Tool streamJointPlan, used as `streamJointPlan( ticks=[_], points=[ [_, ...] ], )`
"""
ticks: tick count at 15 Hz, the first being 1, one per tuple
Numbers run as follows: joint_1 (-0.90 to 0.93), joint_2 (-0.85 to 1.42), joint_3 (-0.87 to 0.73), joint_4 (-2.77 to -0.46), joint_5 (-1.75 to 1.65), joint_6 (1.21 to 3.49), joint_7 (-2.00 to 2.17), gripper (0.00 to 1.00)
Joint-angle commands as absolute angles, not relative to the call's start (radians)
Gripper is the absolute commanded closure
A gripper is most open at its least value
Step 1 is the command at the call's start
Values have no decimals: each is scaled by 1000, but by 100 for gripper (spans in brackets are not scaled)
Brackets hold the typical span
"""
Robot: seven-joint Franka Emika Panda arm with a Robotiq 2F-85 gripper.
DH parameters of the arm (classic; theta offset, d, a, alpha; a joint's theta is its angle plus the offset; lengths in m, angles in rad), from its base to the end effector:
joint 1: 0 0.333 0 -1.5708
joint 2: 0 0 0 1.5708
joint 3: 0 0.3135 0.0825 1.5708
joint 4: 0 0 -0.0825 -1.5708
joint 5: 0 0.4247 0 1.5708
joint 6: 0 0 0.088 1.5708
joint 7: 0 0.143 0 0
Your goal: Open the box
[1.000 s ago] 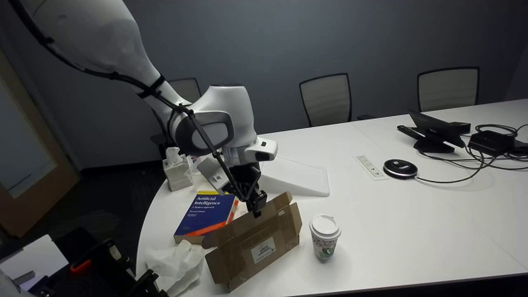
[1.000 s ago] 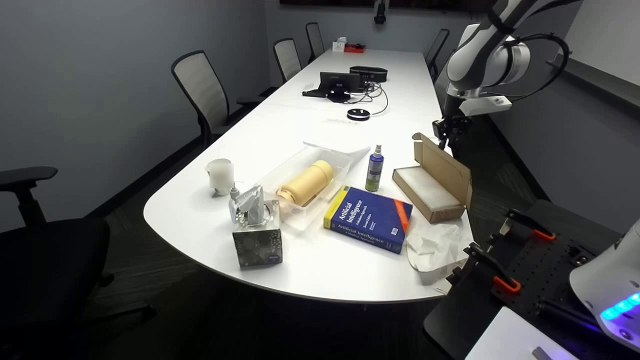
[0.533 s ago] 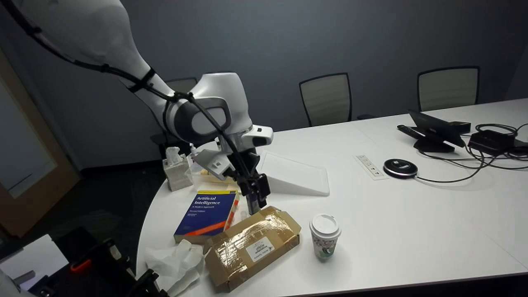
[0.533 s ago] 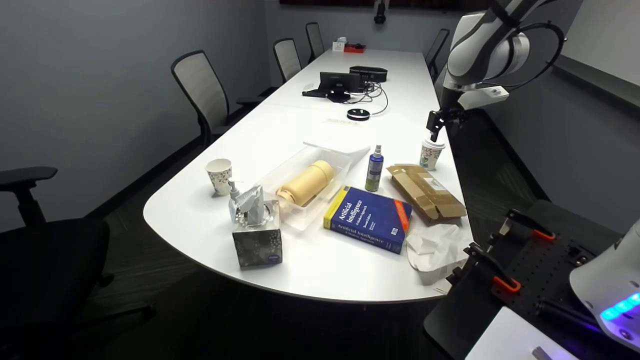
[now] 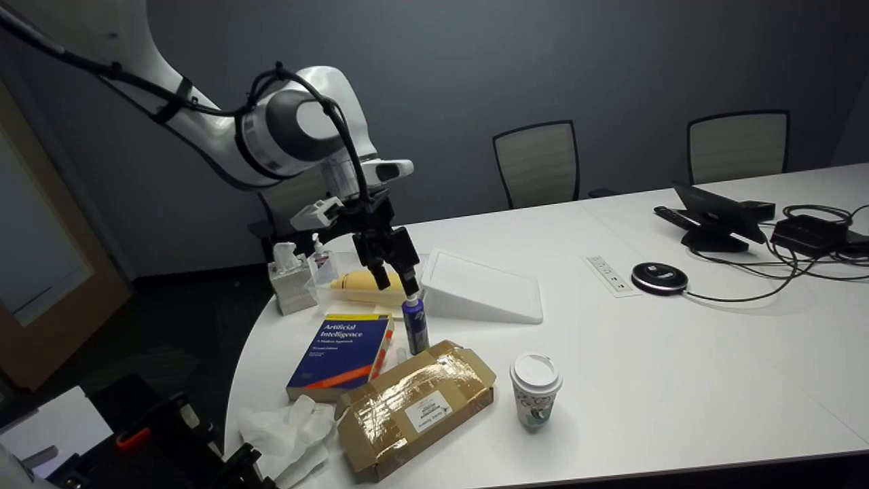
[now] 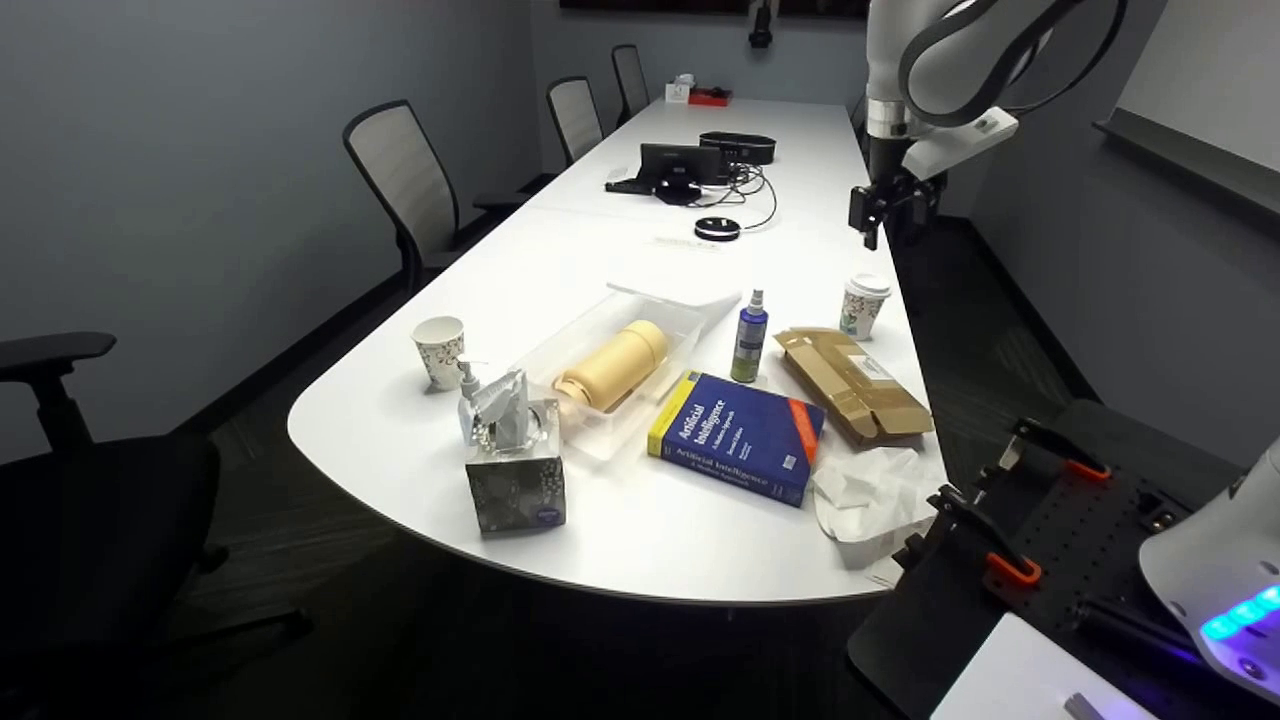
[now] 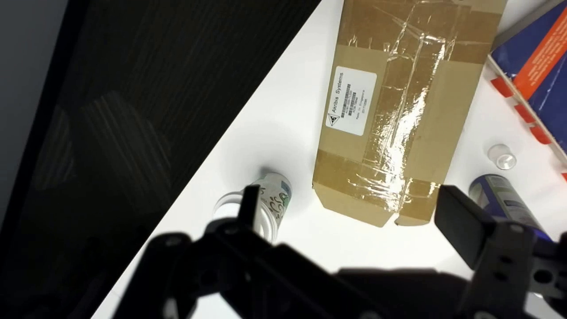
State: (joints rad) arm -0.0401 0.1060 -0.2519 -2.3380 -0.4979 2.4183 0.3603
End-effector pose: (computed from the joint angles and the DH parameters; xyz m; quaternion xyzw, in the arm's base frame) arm 0.5112 -0.1703 0.2227 0.9757 -0.1326 -0.0072 0.1741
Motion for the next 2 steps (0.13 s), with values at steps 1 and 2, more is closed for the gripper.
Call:
streamJointPlan(
  ticks=[1,2],
  points=[
    [-42,41,-197,-2339,-519,2319,403,0],
    [-44,36,-184,-2337,-519,2304,410,0]
  ],
)
